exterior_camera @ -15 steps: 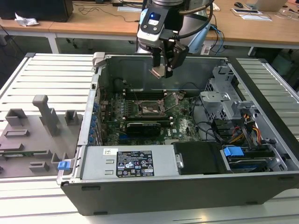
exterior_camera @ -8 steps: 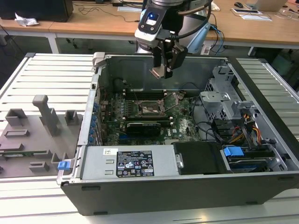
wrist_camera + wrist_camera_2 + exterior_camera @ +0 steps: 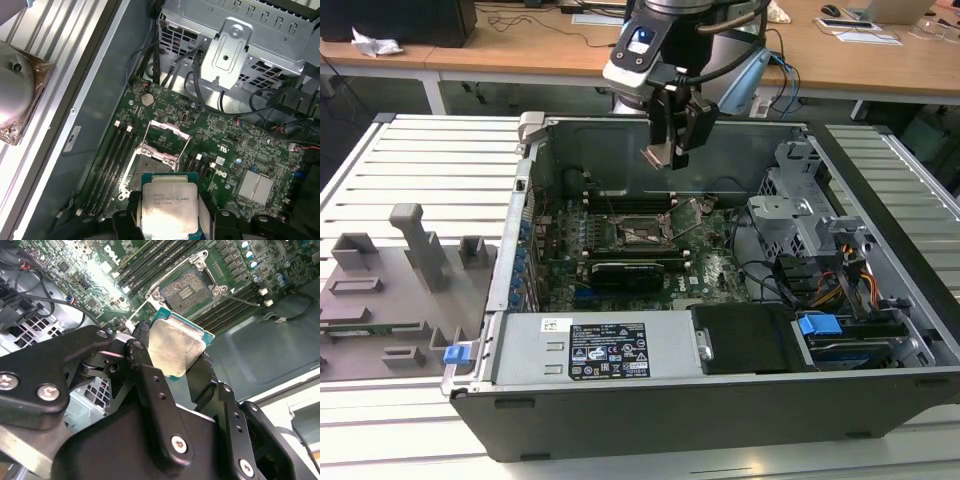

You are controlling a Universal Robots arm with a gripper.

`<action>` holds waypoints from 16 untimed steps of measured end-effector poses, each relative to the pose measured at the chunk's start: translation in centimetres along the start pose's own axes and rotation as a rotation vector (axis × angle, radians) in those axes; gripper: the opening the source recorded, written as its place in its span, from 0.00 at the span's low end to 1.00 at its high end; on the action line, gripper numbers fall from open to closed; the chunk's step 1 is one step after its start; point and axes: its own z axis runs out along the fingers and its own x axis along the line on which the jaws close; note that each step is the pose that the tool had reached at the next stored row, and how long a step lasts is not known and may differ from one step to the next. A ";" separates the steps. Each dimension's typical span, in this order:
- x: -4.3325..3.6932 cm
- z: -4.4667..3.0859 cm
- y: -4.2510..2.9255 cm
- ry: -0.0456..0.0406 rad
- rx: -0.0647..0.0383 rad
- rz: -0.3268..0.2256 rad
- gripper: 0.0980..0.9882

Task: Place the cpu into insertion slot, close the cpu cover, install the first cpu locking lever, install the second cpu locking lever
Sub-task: 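Place the cpu into insertion slot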

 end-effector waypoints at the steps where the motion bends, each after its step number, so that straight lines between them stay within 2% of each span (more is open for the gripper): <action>1: 0.00 0.01 0.00 -0.0006 0.000 0.007 0.50; 12: 0.00 0.35 -0.03 -0.0074 -0.001 0.077 0.50; 16: -0.01 0.74 -0.06 -0.0134 -0.002 0.150 0.50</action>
